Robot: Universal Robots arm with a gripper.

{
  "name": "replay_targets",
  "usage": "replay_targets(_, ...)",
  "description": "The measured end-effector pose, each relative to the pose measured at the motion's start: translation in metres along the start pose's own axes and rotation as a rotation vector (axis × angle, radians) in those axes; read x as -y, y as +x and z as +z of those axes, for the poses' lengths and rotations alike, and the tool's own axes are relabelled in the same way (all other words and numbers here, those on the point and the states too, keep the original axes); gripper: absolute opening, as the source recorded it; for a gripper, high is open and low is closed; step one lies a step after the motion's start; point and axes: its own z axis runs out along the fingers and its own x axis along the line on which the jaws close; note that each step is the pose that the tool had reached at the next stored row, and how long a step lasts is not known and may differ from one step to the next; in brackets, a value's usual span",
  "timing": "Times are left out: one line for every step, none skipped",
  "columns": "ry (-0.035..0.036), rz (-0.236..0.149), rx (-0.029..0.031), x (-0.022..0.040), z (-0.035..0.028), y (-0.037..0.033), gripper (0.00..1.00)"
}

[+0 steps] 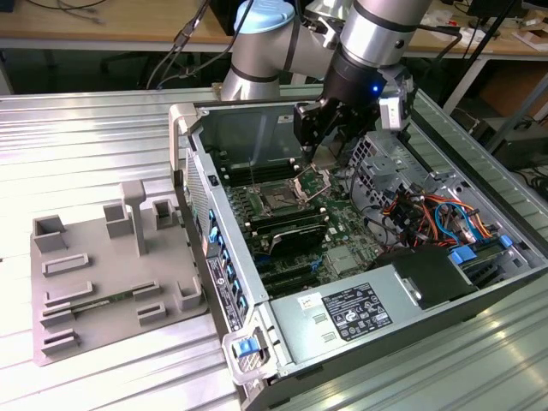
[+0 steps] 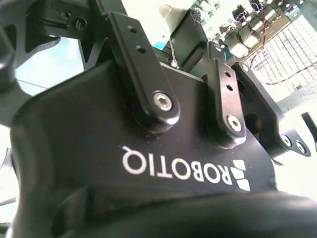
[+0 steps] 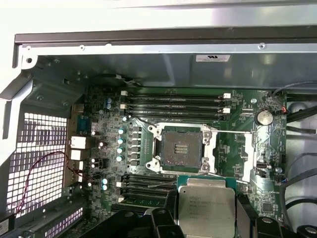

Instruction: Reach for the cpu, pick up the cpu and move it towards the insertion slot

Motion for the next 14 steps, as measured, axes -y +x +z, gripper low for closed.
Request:
replay_targets(-0.0001, 0.000, 0.0000, -0.0005, 0.0001, -0.0003, 0.55)
replay_targets(0.0000, 0.000, 0.0000, -0.0013, 0.0003, -0.0007, 0.55)
replay_targets(0.0000, 0.000, 0.0000, -0.0020, 0.0004, -0.0008, 0.55)
replay_targets(0.0000, 0.000, 0.0000, -0.0026, 0.0004, -0.0008, 0.55)
replay_targets(0.0000, 0.000, 0.0000, -0.0036, 0.0005, -0.0009, 0.55)
replay_targets(-0.0001, 0.000, 0.0000, -0.0061, 0.0007, -0.0010, 0.55)
replay_targets(-0.0001, 0.000, 0.0001, -0.0071, 0.0008, -0.0010, 0.55)
replay_targets(0.0000, 0.000, -0.0001, -0.0077, 0.0008, -0.0011, 0.55)
replay_targets(-0.0001, 0.000, 0.0000, -0.0077, 0.0008, -0.0011, 0.55)
replay_targets(-0.0001, 0.000, 0.0000, -0.0077, 0.0008, -0.0011, 0.55)
replay_targets(-0.0001, 0.000, 0.0000, -0.0078, 0.0008, -0.0011, 0.55)
replay_targets(0.0000, 0.000, 0.0000, -0.0079, 0.0008, -0.0011, 0.55)
replay_targets(-0.0001, 0.000, 0.0000, -0.0079, 0.0008, -0.0011, 0.55)
replay_targets(0.0000, 0.000, 0.0000, -0.0079, 0.0008, -0.0011, 0.55)
